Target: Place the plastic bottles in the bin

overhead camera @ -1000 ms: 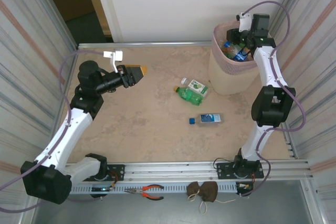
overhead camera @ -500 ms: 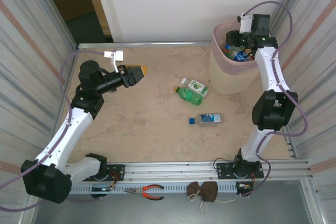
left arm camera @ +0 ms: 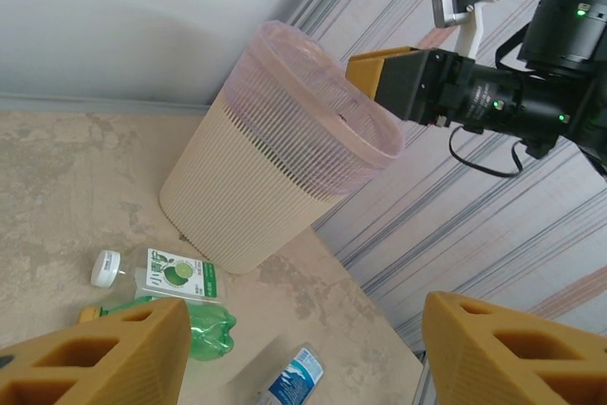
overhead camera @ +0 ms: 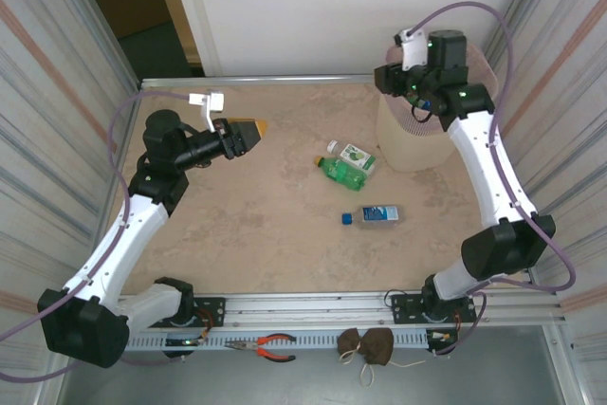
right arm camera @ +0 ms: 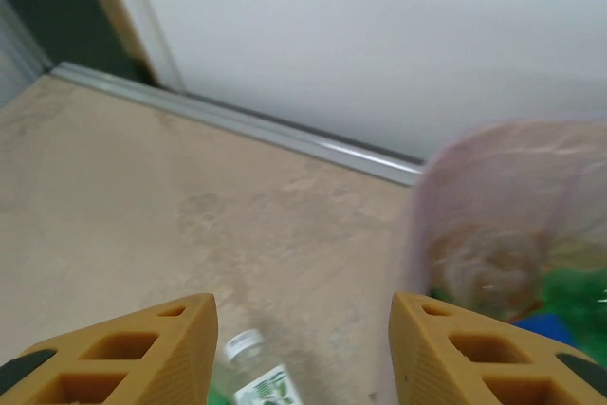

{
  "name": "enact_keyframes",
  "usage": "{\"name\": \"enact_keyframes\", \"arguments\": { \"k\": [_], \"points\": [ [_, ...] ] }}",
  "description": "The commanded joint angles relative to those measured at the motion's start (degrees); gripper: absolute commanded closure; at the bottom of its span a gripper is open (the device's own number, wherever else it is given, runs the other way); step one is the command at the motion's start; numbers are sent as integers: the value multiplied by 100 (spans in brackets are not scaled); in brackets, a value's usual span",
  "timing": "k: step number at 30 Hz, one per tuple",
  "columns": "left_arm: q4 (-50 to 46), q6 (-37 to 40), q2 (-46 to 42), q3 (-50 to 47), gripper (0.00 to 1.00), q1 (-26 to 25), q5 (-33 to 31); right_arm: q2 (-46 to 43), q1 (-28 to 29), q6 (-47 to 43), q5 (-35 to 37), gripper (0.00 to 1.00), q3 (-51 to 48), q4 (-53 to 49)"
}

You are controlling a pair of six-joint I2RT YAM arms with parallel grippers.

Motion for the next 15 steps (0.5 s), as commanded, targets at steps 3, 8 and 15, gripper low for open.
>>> {"name": "enact_keyframes", "arguments": {
  "k": [3, 8, 15],
  "points": [
    [-217, 312, -136, -74, 34, -27, -38, -53, 740, 195, 344, 51, -315, -265],
    [-378, 421, -140, -103, 34, -16, -50, 512, 1412, -201, 607, 52, -180, -721],
    [-671, 524, -347, -186, 34, 51, -133, 1808, 1979, -812, 1008, 51, 430, -1516]
  ]
}}
